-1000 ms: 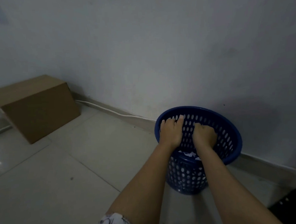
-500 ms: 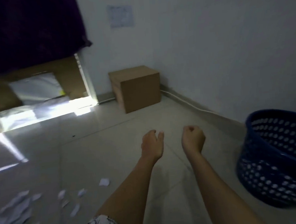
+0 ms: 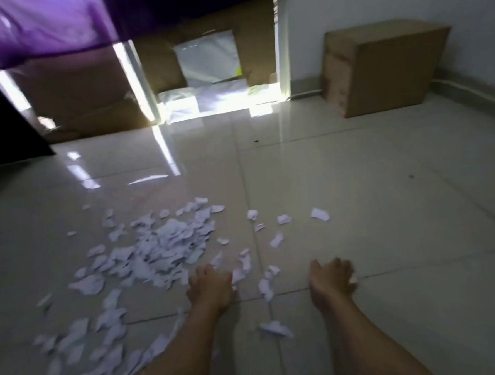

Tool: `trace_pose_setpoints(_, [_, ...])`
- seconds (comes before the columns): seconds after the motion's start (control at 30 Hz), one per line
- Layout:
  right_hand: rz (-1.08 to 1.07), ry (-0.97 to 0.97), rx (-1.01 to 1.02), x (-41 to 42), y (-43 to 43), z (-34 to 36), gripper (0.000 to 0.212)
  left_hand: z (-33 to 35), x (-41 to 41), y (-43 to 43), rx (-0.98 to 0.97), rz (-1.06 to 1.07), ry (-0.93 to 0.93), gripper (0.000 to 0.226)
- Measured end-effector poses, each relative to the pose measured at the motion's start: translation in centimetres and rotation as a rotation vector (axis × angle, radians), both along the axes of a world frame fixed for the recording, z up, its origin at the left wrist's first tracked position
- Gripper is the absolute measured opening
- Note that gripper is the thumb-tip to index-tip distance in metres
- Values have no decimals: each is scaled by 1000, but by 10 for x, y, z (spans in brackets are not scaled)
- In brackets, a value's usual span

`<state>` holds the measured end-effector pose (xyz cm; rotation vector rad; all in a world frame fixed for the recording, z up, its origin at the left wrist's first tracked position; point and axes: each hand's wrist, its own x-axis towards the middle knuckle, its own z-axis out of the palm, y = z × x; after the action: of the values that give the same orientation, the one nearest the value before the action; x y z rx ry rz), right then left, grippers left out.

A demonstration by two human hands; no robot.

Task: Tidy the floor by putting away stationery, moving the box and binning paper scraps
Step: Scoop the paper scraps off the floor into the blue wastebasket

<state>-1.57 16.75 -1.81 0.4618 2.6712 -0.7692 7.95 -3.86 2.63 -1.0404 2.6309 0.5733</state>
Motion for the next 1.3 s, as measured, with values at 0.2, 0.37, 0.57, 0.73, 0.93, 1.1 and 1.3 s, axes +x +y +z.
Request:
trace_pose_setpoints(0.2, [448,140,173,64,-73,-33,68,-32,51,-22,74,317,-41,66])
trace_pose_setpoints(0.37, [853,263,-155,114,-155,-15,60,-34,84,-43,-48,244,332,44])
trace_pose_setpoints(0.57, [1350,373,-76,160,-179,0,81,-14,124,-106,-224,832,496,46])
trace_pose_setpoints(0.73, [1873,469,127,175,-164,-32,69,-38,150,-109,269,1336,297,75])
trace_pose_setpoints(0.93, [1236,577,210,137,-168,-28,57,-42,113,-94,226,633,448,47])
trace_pose_setpoints(1.1, [1382,477,178,158,-171,-17,67,-29,94,-114,313,496,583,45])
trace_pose_setpoints(1.3, [2131,512,220,209,-160,-41,55,-30,105,-111,237,683,538,42])
